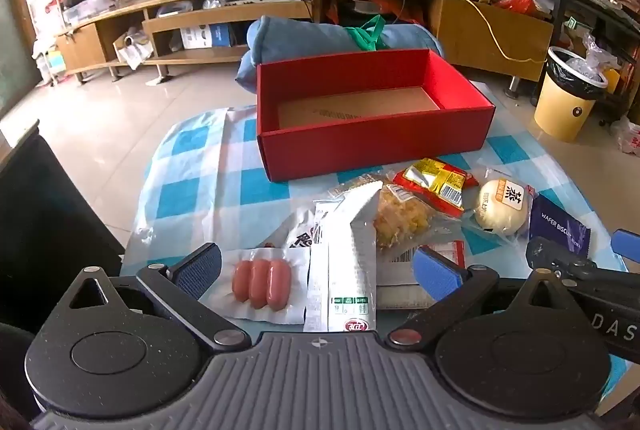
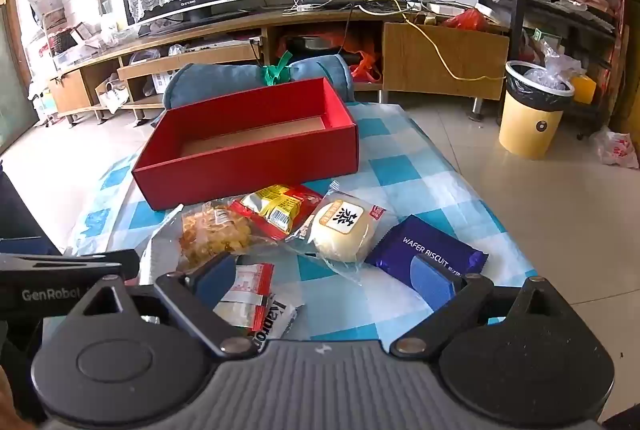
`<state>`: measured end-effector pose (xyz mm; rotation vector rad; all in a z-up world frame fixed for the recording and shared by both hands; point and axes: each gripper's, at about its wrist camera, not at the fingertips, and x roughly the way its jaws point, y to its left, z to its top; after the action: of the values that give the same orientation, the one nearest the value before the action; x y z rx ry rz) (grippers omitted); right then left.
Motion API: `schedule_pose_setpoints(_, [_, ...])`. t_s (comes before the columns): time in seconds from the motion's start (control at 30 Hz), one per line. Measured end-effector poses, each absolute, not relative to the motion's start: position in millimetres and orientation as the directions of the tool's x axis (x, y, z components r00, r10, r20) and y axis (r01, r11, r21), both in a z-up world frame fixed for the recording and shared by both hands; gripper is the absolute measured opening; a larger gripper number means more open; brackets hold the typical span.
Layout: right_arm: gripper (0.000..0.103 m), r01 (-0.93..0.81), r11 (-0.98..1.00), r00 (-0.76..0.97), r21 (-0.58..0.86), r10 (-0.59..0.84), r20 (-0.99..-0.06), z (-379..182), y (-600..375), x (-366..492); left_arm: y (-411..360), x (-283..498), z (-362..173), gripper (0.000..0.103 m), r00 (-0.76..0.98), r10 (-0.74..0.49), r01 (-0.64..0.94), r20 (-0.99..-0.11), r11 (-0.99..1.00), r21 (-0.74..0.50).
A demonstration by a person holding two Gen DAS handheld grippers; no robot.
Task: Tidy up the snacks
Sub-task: 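Move both tools toward the snacks in front of the red box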
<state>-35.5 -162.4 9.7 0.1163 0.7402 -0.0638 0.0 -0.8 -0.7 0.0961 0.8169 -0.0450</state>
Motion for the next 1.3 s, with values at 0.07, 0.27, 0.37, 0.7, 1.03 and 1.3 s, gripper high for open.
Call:
schedule_pose_setpoints(0.07, [0.093,0.1,0.991,0.737,0.084,-0.017,-0.675,9.3,-162.6,-35.2,-2.6,-0.5,-1.6,0.103,0.677,-0.004,0.081,-0.736,0.994,0.069])
schedule_pose_setpoints(0.27, [0.093,0.103,0.991,0.73,0.081,-0.02,-0.683,7.4,-161.7,-34.0,4.2,-1.6,-1.1,0.103,0.671,-0.009,0.07,-0.741,0.996,0.051])
schedule_pose_setpoints(0.37, [0.093,0.099,0.992,0.724,0.081,-0.016,-0.689,3.3,-161.5,-31.7,2.0,1.4,-4.7,0.103,0.659,-0.01,0.068,-0.752,0.997,0.047])
schedule_pose_setpoints(0.7, [0.093,0.091,0.993,0.708,0.078,-0.009,-0.706,5.6,-159.4,-36.9,3.1,-5.3,-10.6,0.1,0.629,-0.016,0.078,-0.777,0.996,0.042])
schedule_pose_setpoints(1.03, [0.093,0.094,0.992,0.689,0.083,-0.004,-0.725,4.2,-159.6,-49.6,1.1,-14.9,-11.2,0.098,0.621,-0.016,0.099,-0.784,0.993,0.058])
schedule_pose_setpoints(1.3, [0.093,0.091,0.992,0.671,0.082,-0.001,-0.741,1.9,-158.4,-54.5,0.9,-20.0,-14.2,0.097,0.603,-0.018,0.109,-0.798,0.992,0.06])
